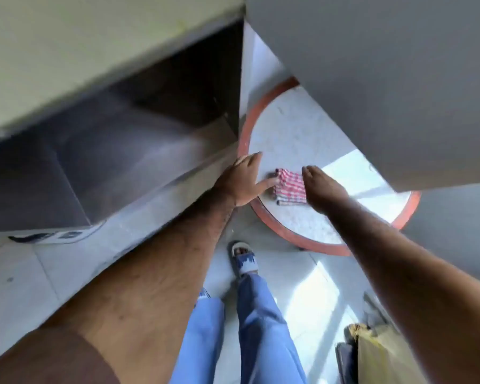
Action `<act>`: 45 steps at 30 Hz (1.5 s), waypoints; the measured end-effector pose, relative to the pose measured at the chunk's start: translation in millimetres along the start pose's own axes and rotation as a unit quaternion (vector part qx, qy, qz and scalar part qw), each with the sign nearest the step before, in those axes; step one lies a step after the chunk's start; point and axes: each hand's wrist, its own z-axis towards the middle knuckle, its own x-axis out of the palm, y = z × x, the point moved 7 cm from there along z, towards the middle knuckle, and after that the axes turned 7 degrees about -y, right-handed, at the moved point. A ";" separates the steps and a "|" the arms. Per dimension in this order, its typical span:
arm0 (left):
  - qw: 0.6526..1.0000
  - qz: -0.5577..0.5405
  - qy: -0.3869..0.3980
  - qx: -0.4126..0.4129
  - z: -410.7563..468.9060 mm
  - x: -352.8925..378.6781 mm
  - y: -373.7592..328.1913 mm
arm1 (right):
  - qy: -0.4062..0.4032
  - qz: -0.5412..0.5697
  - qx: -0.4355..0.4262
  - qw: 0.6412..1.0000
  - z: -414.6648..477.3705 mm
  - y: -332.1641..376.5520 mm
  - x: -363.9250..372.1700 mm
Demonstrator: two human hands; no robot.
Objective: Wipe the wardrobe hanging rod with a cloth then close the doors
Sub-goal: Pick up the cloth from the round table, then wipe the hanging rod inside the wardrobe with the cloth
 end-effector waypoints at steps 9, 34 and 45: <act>0.997 0.056 0.049 -0.013 86.7 119.4 -6.4 | -0.020 0.026 0.094 0.995 55.3 -54.3 69.1; 0.988 0.003 -0.138 -0.064 -73.2 -348.3 7.6 | -0.158 0.001 -0.141 0.977 -2.9 257.6 -293.7; 0.934 0.009 -0.357 -0.003 -238.3 -670.3 -17.6 | -0.338 0.051 -0.268 0.901 -99.8 473.1 -548.9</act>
